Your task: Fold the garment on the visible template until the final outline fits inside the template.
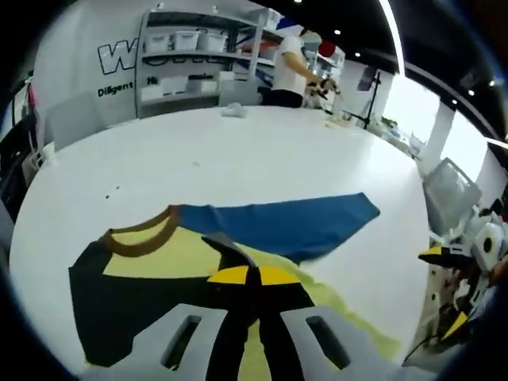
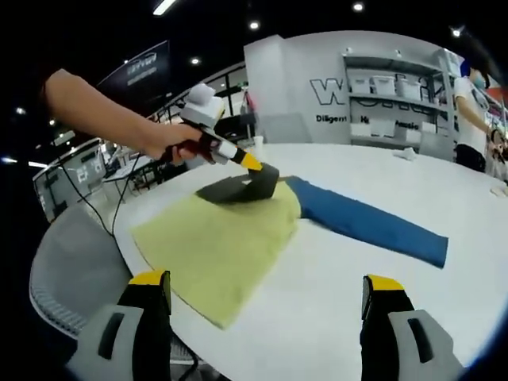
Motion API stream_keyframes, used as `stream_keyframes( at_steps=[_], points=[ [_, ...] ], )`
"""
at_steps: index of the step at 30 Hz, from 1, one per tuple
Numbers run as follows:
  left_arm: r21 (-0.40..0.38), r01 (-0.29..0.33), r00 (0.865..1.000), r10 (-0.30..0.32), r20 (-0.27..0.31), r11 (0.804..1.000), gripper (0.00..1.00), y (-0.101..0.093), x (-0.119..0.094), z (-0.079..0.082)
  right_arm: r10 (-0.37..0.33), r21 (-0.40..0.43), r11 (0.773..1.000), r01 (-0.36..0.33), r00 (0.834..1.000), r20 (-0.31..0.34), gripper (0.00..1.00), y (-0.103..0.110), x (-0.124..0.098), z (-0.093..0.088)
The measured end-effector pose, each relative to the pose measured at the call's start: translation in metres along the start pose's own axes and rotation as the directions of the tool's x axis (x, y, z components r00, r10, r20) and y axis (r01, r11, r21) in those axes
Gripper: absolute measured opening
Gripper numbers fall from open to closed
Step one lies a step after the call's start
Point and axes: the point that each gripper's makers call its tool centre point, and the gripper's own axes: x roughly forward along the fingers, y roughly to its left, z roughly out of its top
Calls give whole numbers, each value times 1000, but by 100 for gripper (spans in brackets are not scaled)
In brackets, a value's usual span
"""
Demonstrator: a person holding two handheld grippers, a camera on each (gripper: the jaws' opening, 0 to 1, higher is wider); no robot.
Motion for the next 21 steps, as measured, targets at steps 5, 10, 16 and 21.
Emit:
stream_keyframes(
  at_steps=[5, 10, 16, 21],
  points=[
    [-8, 8, 999, -9, -34, 1000, 1, -1, 8, -11, 5, 5, 1000, -5, 1000, -8, 99, 0, 1, -2],
    [-15, 19, 999, -20, -39, 1000, 1, -8, 16, -15, 8, 7, 1000, -8, 1000, -21, 99, -3, 0, -6],
    [-25, 40, 999, -41, -34, 999, 3, -13, 20, -15, 0, 8, 1000, 0, 1000, -20, 99, -6, -2, -4],
    [61, 31, 999, -29, -31, 998, 16, -8, 19, -14, 3, 5, 1000, -2, 1000, -19, 99, -6, 0, -2]
  ],
)
